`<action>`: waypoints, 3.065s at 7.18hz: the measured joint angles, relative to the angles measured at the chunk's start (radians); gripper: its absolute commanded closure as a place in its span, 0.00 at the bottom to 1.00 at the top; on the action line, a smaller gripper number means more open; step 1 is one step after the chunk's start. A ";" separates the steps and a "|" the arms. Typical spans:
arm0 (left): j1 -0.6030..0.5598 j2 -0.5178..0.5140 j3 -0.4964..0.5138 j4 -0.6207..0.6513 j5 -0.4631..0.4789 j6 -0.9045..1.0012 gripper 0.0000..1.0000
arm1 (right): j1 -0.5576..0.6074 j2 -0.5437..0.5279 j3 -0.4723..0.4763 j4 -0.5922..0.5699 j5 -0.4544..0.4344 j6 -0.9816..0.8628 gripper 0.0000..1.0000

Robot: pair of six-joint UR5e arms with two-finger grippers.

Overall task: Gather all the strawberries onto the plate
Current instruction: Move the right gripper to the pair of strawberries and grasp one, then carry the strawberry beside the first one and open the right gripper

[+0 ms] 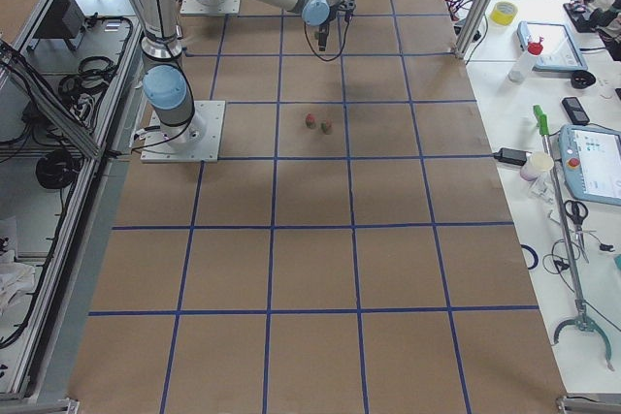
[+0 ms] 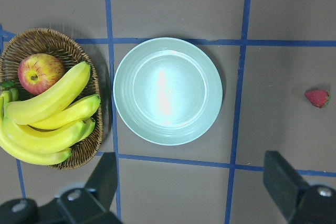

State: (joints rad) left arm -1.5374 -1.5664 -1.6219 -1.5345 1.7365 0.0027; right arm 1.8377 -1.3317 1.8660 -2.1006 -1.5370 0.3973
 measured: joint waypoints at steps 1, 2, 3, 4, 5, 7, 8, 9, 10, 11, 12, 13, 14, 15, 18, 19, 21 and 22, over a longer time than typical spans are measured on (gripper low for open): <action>0.000 -0.001 -0.001 0.000 0.000 0.000 0.00 | -0.081 -0.051 0.054 0.005 -0.035 -0.082 0.00; 0.000 -0.001 -0.001 0.000 0.000 -0.001 0.00 | -0.158 -0.083 0.095 0.015 -0.070 -0.155 0.00; 0.000 -0.001 -0.001 0.001 0.000 -0.001 0.00 | -0.230 -0.097 0.128 0.027 -0.089 -0.212 0.00; 0.000 -0.001 -0.001 0.001 0.000 -0.001 0.00 | -0.295 -0.101 0.165 0.026 -0.095 -0.269 0.00; -0.001 -0.001 -0.001 0.001 0.000 -0.001 0.00 | -0.354 -0.102 0.211 -0.001 -0.093 -0.325 0.00; -0.001 -0.001 -0.001 0.000 0.000 -0.001 0.00 | -0.421 -0.093 0.288 -0.078 -0.090 -0.386 0.06; -0.001 -0.001 -0.001 0.000 0.000 -0.001 0.00 | -0.430 -0.080 0.300 -0.098 -0.091 -0.394 0.09; -0.001 -0.001 -0.001 0.000 0.000 -0.001 0.00 | -0.433 -0.063 0.305 -0.112 -0.094 -0.397 0.26; -0.001 -0.001 -0.001 0.000 0.000 -0.001 0.00 | -0.435 -0.050 0.309 -0.119 -0.096 -0.400 0.39; -0.001 -0.001 -0.001 0.000 0.000 -0.001 0.00 | -0.435 -0.042 0.315 -0.123 -0.098 -0.403 0.49; -0.001 0.000 -0.001 0.000 0.000 -0.001 0.00 | -0.435 -0.039 0.323 -0.128 -0.098 -0.404 0.55; -0.001 -0.001 -0.001 0.000 0.000 -0.001 0.00 | -0.435 -0.037 0.329 -0.131 -0.100 -0.405 0.67; -0.001 -0.001 -0.001 0.000 0.000 -0.001 0.00 | -0.435 -0.037 0.334 -0.132 -0.108 -0.405 0.78; -0.001 0.000 -0.001 0.000 0.000 -0.001 0.00 | -0.435 -0.037 0.334 -0.129 -0.121 -0.403 0.81; -0.001 0.000 -0.001 0.000 0.000 -0.001 0.00 | -0.382 -0.047 0.257 -0.042 -0.114 -0.338 0.80; -0.001 0.000 -0.001 -0.001 0.000 -0.001 0.00 | -0.318 -0.042 0.204 -0.004 -0.086 -0.258 0.80; -0.001 -0.002 -0.001 0.000 -0.001 -0.001 0.00 | -0.210 -0.009 0.131 0.013 0.000 -0.093 0.76; -0.001 -0.002 -0.001 0.000 -0.001 -0.001 0.00 | -0.167 0.012 0.103 0.008 0.035 -0.031 0.76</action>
State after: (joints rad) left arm -1.5386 -1.5681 -1.6229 -1.5344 1.7358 0.0018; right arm 1.6706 -1.3193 1.9690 -2.0925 -1.5015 0.3664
